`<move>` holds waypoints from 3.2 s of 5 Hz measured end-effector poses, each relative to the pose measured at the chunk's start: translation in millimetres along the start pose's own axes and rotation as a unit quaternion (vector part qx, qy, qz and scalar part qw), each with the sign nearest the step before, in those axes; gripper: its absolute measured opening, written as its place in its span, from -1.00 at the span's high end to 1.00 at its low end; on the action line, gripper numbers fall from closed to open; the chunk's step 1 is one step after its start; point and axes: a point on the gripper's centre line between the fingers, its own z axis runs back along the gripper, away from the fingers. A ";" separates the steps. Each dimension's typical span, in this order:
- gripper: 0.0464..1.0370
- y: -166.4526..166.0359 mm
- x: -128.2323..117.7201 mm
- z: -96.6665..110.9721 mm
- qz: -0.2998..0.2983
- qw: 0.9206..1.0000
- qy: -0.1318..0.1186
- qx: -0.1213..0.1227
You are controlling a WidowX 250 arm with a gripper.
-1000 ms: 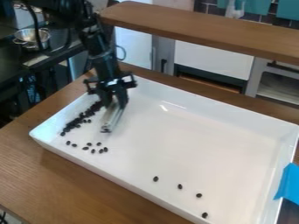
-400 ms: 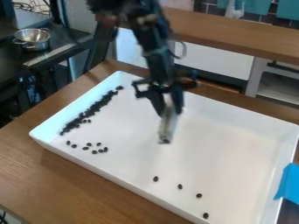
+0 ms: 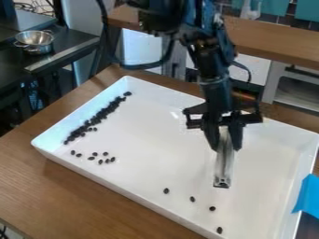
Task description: Sweep into pile
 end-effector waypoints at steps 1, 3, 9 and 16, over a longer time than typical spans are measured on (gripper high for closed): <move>0.33 -10.8 -7.3 -7.9 -0.014 1.000 -0.005 0.004; 0.33 -25.0 -32.0 -28.8 -0.042 0.999 -0.001 0.012; 0.33 16.6 -50.3 -49.1 -0.092 0.993 -0.013 0.067; 0.33 156.1 -3.6 -2.7 -0.118 0.977 0.026 0.174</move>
